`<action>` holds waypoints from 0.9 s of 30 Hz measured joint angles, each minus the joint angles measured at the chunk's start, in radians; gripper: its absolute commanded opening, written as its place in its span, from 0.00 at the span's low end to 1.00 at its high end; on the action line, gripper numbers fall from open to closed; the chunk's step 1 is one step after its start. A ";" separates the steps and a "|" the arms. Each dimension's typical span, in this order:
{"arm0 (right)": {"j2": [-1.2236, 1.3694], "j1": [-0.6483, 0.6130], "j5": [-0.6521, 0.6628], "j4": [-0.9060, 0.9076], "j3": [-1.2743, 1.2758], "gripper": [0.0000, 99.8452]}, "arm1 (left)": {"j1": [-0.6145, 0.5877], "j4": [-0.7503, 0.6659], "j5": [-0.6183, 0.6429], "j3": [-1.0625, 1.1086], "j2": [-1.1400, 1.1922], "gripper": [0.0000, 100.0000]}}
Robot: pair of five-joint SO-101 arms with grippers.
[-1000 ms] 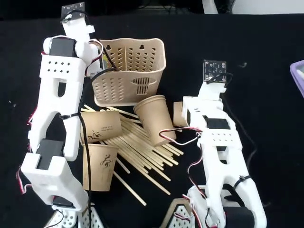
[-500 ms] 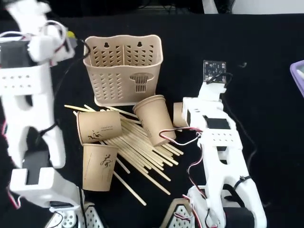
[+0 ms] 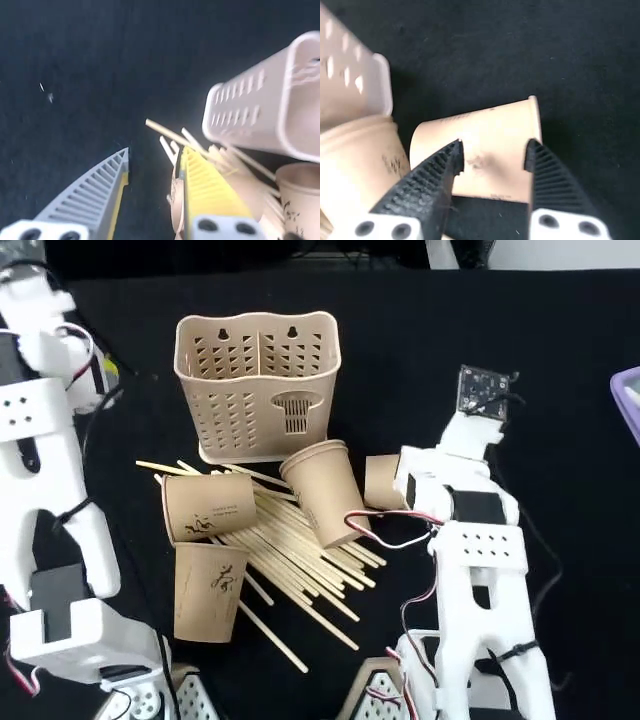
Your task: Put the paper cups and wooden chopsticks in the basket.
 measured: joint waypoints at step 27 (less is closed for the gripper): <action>0.095 0.120 -0.068 0.183 -0.224 0.22 | -0.041 -0.080 -0.002 0.446 -0.026 0.17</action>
